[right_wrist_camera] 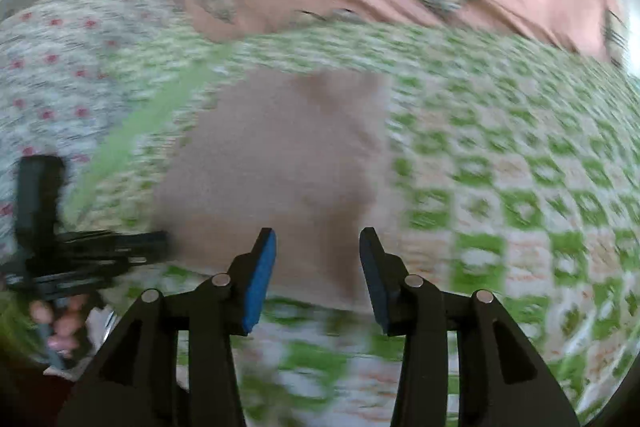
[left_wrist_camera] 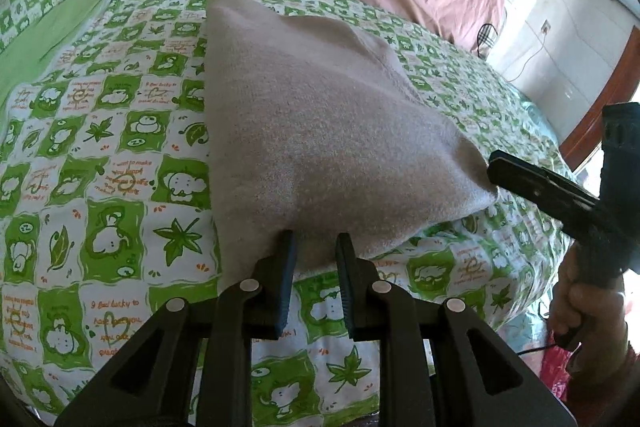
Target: Fold small clothes
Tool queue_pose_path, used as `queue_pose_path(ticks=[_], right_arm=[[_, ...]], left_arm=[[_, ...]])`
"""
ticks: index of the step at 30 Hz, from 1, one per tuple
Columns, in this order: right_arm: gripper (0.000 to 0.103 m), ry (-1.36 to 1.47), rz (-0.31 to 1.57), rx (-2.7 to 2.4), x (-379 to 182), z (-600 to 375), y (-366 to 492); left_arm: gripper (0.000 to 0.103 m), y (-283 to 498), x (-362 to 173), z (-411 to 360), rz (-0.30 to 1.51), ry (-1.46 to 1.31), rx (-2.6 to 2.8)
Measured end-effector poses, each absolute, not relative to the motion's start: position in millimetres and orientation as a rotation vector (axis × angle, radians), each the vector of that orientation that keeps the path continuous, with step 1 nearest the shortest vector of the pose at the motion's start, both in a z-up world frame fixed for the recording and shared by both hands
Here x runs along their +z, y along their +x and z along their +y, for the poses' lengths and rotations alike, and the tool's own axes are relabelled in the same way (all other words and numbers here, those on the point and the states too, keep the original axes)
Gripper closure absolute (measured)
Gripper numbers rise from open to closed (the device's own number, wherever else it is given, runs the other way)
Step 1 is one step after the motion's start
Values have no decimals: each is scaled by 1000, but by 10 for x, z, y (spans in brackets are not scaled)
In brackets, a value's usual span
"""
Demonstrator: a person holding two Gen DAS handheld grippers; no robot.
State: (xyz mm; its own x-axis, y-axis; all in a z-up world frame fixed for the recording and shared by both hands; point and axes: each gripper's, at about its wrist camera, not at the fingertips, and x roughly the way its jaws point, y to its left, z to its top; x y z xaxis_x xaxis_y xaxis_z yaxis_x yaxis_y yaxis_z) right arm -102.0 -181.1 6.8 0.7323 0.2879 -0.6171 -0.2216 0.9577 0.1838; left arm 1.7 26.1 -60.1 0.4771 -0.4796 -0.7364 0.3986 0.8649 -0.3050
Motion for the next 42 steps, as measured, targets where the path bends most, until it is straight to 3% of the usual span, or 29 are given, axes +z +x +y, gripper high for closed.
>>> queue_pose_path(ticks=[6, 11, 14, 16, 17, 19, 24, 26, 42], right_arm=[[60, 87, 847, 232, -308, -1835, -800], [66, 150, 827, 241, -264, -1981, -855], [64, 155, 797, 239, -135, -2011, -892], [64, 171, 774, 236, -77, -2021, -943], [63, 175, 766, 234, -56, -2035, -957], [58, 175, 747, 228, -11, -2022, -1004], [25, 192, 708, 234, 49, -2041, -1182], [19, 186, 696, 237, 50, -2014, -1284], [12, 150, 759, 239, -125, -1863, -1442]], left_arm=[[81, 12, -612, 270, 934, -109, -551], [78, -23, -572, 274, 941, -114, -559], [66, -88, -486, 283, 930, -117, -556], [49, -155, -422, 305, 908, -118, -539], [46, -201, -387, 315, 894, -114, -519], [42, -256, -354, 325, 883, -101, -495], [28, -410, -350, 367, 876, -56, -403], [26, -461, -370, 383, 878, -39, -376], [15, -582, -311, 531, 859, 27, -255]])
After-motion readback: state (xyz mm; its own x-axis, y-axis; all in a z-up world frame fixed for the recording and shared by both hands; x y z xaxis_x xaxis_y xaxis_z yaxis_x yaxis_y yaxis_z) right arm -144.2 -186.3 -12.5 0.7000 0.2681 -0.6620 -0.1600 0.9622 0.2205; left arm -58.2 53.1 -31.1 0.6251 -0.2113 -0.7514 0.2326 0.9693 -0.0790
